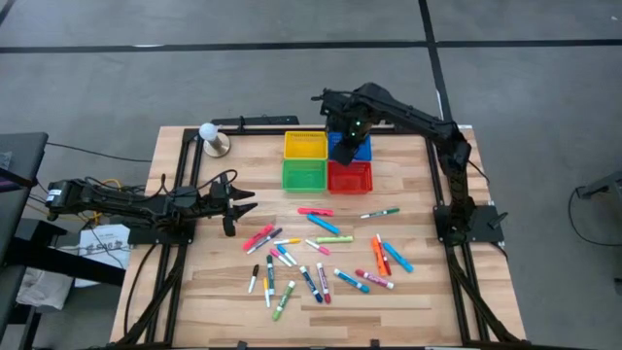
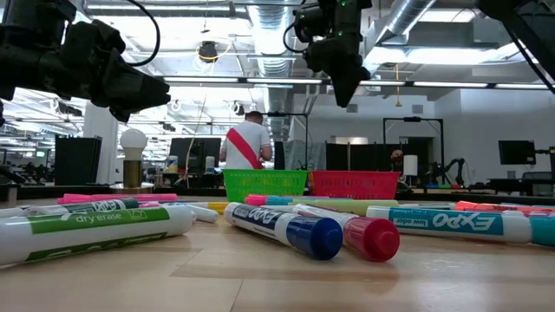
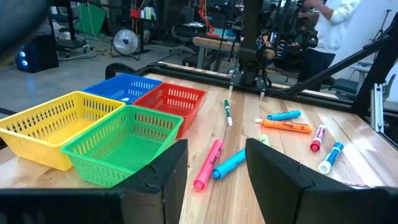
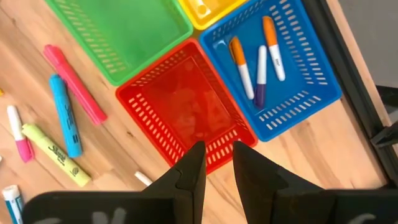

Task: Pick & Place Markers
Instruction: Put the small pink highlighter pen into the blue bin

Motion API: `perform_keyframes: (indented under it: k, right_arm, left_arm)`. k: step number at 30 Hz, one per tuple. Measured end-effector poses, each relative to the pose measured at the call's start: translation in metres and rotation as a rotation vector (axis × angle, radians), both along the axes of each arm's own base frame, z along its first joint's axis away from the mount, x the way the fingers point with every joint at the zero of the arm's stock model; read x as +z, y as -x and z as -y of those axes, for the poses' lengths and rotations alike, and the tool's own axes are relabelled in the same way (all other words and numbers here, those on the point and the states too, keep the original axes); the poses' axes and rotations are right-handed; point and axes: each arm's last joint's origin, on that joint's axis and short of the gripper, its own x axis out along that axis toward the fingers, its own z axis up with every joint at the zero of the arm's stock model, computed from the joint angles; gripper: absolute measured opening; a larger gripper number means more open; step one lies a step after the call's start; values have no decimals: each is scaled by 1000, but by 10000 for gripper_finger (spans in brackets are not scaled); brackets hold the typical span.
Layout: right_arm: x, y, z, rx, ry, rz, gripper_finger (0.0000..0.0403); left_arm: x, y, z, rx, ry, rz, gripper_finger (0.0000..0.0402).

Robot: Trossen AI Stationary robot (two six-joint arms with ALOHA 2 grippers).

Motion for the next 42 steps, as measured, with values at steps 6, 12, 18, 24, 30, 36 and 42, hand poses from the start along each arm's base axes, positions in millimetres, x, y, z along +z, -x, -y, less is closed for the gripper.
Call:
perform_keyframes:
  k: [6,12,18,24,30,36,42]
  right_arm:
    - [0,-3,2,-50,10,30,72]
    - [0,-8,-13,6,5,16,72]
    - [1,-21,-55,217,-14,7,72]
    - [2,-32,-103,325,-18,10,72]
    - [2,-37,-154,454,-23,10,72]
    - [1,-36,-193,553,-24,9,72]
    - [2,-35,-207,505,-92,19,72]
  left_arm:
    - [0,0,0,0,0,0,161]
    - [0,0,0,0,0,0,161]
    - [0,0,0,0,0,0,161]
    - [0,0,0,0,0,0,161]
    - [0,0,0,0,0,0,161]
    - [0,0,0,0,0,0,161]
    - [0,0,0,0,0,0,161]
